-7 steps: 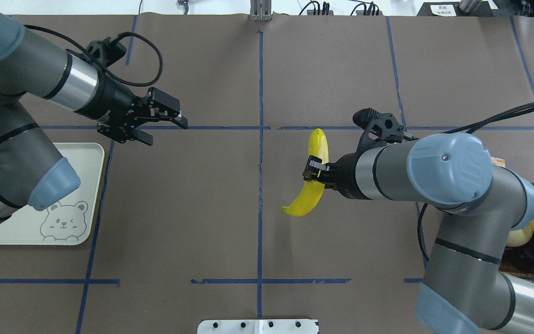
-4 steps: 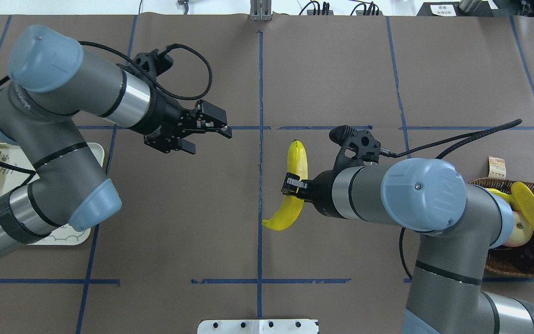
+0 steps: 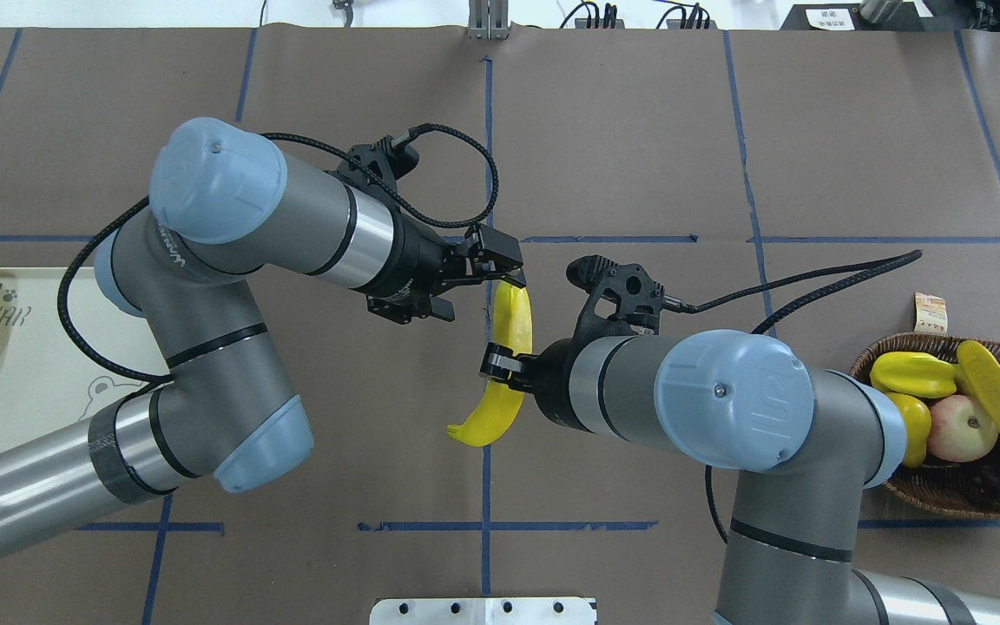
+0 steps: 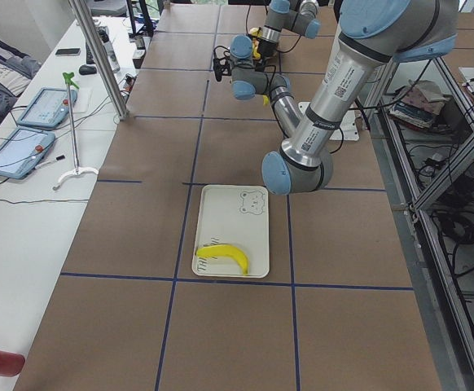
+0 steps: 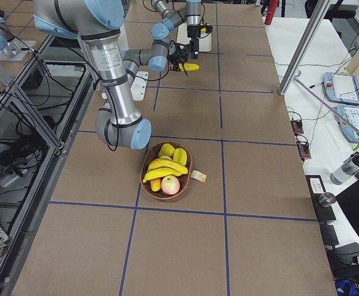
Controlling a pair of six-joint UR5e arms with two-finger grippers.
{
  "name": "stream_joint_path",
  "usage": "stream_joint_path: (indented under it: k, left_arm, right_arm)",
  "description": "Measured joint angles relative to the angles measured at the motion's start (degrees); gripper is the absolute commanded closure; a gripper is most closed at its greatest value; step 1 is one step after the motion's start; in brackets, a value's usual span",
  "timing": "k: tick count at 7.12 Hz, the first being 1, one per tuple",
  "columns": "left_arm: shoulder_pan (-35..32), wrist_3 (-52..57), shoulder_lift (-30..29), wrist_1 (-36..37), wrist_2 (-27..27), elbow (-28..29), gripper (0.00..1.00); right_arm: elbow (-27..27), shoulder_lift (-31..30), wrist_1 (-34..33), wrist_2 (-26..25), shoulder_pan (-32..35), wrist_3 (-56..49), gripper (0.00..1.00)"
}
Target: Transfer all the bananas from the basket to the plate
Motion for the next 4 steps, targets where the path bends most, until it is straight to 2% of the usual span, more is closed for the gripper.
stream_joint_path:
  k: [1,3,4]
  left_arm:
    - [0.84,-0.49,-0.37,-0.02,0.95,0.3,0.13]
    - [1.73,-1.19,-0.53,-0.08,1.53,0.56,0.41]
    - [1.94,-1.27,-0.52,-0.08,1.57,0.59,0.43]
  right_arm:
    - [-0.02,0.38,0.04,-0.74,-0.44,0.67,0.85]
    - [-0.04,0.9,0.05,-1.29,-0.65,1.13,0.85]
    - [-0.04,0.99,0.03,-1.33,-0.68,1.15,0.85]
